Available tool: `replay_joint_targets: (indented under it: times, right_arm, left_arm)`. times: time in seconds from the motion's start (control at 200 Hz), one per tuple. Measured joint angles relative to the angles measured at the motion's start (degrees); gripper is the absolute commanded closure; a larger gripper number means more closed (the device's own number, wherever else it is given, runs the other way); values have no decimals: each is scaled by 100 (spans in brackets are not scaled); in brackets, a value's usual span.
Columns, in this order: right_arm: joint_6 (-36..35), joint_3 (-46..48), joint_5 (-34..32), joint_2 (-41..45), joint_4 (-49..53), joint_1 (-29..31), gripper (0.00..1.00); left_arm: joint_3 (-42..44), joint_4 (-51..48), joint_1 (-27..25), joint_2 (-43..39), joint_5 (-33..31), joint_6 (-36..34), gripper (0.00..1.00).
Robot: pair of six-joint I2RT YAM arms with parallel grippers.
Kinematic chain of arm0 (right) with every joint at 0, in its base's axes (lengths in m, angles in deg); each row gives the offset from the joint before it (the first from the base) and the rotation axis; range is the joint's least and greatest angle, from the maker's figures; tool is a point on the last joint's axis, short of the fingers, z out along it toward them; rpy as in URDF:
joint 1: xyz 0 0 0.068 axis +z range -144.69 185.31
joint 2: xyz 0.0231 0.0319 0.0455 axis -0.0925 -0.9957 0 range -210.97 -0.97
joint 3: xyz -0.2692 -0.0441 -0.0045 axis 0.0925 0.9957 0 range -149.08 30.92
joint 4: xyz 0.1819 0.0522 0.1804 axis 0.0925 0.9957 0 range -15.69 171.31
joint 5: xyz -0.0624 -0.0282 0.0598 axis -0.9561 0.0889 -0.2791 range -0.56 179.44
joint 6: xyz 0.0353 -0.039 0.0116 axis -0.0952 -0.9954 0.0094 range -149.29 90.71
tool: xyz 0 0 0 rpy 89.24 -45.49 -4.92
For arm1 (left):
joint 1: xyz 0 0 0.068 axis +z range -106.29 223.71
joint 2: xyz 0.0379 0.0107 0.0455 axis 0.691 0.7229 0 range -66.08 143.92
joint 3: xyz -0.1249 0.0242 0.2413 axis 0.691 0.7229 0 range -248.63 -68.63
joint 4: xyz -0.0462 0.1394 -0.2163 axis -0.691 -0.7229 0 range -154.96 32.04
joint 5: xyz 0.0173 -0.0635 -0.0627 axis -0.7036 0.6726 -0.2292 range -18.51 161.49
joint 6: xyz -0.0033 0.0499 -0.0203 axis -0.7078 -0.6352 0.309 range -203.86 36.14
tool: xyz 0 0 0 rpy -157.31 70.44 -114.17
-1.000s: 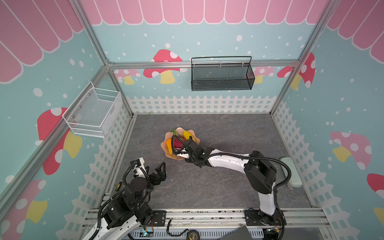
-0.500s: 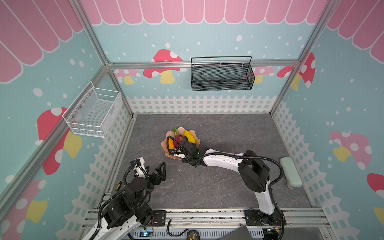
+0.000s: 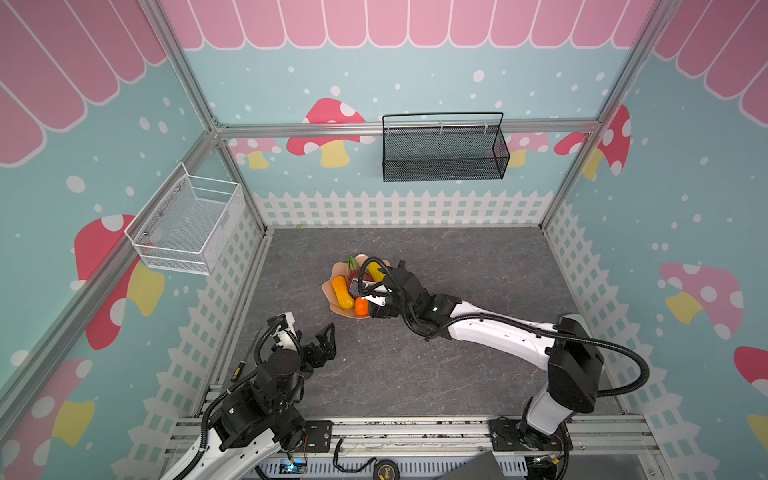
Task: Place and organize the fake fruits in the fruit bowl
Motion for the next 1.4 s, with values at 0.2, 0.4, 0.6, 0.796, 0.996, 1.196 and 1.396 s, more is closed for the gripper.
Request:
replay_joint_targets:
  times: [0.2, 0.4, 0.6, 0.796, 0.996, 1.196, 1.396]
  right_arm:
    - [1244, 1193, -22, 953, -339, -560, 10]
    - [3204, 3075, 293, 2719, -505, -2122, 5]
    - [4271, 4564, -245, 4258, -511, -3187, 2]
    - [4411, 5007, -1185, 4251, -1207, -3956, 2]
    - [3834, 5233, -1637, 2485, -3023, -4262, 2]
    - [3309, 5421, -1381, 1287, -4618, -4603, 2]
    - [2726, 5574, -767, 966, -6131, -4843, 2]
  left_arm:
    - [247, 509, 22, 538, 17, -44, 1]
    - [387, 824, 238, 1226, -85, -282, 1]
    - [400, 1082, 719, 1386, -603, -669, 0]
    - [645, 2212, 1211, 1781, -1460, -1169, 0]
    - [658, 3967, 2441, 3674, -1672, -1840, 0]
    - [940, 5912, 3300, 5292, -1051, -2020, 0]
    - [1040, 7705, 3410, 6135, -507, -2684, 0]
